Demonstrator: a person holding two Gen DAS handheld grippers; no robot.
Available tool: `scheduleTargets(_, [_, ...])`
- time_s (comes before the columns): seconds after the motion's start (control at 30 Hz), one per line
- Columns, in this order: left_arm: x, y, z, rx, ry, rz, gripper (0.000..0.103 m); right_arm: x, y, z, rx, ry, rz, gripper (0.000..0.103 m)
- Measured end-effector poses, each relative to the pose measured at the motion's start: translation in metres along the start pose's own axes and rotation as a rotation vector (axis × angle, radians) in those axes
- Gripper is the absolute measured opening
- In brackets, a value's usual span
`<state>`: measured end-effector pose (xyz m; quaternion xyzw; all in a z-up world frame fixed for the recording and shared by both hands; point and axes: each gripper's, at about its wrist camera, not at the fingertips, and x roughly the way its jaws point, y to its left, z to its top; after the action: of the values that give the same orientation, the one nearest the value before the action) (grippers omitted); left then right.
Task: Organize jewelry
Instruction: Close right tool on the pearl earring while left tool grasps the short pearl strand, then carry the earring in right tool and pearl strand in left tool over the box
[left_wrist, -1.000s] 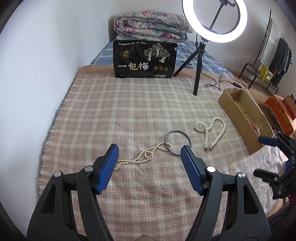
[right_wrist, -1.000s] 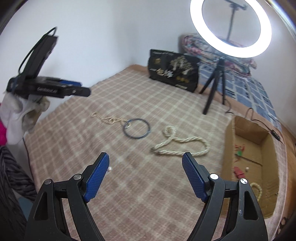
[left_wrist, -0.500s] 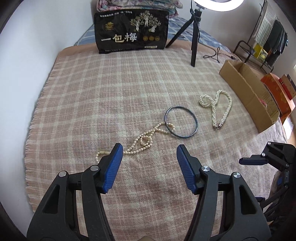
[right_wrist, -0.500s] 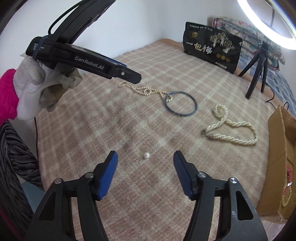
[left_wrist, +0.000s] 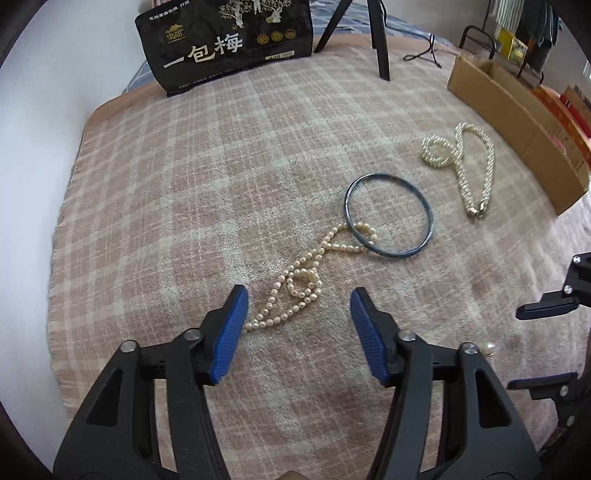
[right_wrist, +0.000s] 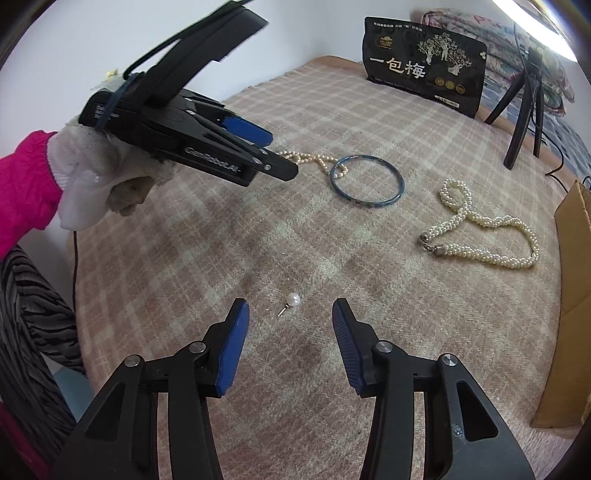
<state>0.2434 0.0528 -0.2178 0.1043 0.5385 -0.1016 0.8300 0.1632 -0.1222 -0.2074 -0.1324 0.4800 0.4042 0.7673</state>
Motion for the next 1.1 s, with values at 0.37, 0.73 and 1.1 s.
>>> scheduleTargets(0.37, [0.010,-0.002,-0.001,0.012,0.014,0.009,0.033,0.023,0.006,0.002,-0.015,0.054,-0.021,0.033])
scheduleTargets(0.73, [0.010,-0.007,0.000,0.020,0.008,0.011,0.008,0.033,0.001,0.010,-0.001,0.064,-0.039,0.022])
scheduleTargets(1.1, [0.006,0.000,-0.005,0.003,-0.007,0.010,0.006,0.032,0.004,0.011,-0.005,0.053,-0.031,0.007])
